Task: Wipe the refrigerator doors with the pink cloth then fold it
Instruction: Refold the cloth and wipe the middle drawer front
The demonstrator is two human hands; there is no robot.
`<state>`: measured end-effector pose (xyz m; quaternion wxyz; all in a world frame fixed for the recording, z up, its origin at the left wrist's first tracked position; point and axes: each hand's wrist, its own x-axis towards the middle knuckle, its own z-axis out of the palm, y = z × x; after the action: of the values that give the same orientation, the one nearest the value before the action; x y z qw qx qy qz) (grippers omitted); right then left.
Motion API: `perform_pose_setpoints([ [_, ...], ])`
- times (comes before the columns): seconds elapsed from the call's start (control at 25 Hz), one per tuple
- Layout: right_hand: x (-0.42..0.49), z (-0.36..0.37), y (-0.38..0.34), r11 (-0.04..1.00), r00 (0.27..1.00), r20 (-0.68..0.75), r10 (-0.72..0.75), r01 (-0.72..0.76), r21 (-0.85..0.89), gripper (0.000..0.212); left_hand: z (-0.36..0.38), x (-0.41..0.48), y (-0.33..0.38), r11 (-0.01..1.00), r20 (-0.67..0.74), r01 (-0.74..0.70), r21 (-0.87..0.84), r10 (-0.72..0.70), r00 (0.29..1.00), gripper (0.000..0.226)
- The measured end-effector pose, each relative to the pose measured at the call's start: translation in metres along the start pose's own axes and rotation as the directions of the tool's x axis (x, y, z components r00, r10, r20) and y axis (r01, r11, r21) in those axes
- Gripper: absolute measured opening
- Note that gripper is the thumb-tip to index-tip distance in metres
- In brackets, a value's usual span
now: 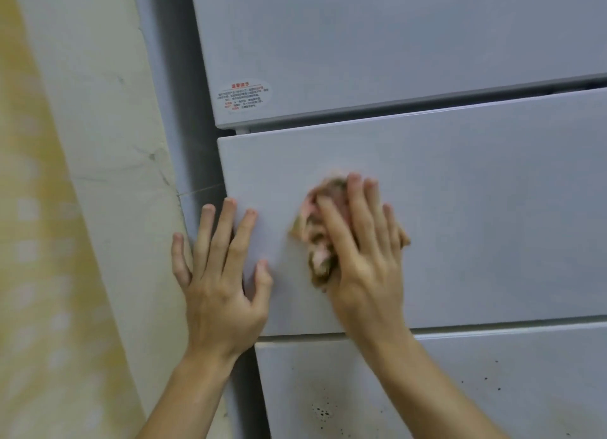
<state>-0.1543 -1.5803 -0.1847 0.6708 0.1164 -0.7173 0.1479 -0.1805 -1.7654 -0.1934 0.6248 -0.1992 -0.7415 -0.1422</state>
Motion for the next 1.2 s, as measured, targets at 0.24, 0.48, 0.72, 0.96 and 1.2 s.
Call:
perform_pose_setpoints([
  [0.24,0.053,0.031,-0.049,0.997,0.994,-0.079,0.069,-0.070,-0.013,0.051,-0.004,0.001,-0.025,0.998,0.016,0.050,0.027,-0.051,0.999,0.069],
  [0.48,-0.055,0.021,-0.036,0.969,0.941,0.235,-0.242,0.245,0.014,0.061,-0.005,-0.004,-0.033,0.999,0.023,0.038,0.008,-0.038,0.999,0.070],
  [0.72,0.008,0.017,-0.044,0.971,0.998,0.063,0.020,-0.034,0.236,0.046,-0.009,-0.009,-0.046,0.978,0.138,0.179,-0.106,-0.164,0.977,0.075],
  [0.96,0.093,0.052,-0.075,0.987,0.988,-0.153,0.018,0.007,0.162,0.036,-0.010,-0.011,-0.050,0.957,0.161,0.201,-0.210,-0.169,0.972,0.071],
  [1.2,-0.037,0.047,-0.067,0.928,0.937,0.135,-0.321,0.283,0.243,0.033,-0.009,-0.009,-0.046,0.914,0.079,0.242,-0.325,-0.228,0.970,0.061],
])
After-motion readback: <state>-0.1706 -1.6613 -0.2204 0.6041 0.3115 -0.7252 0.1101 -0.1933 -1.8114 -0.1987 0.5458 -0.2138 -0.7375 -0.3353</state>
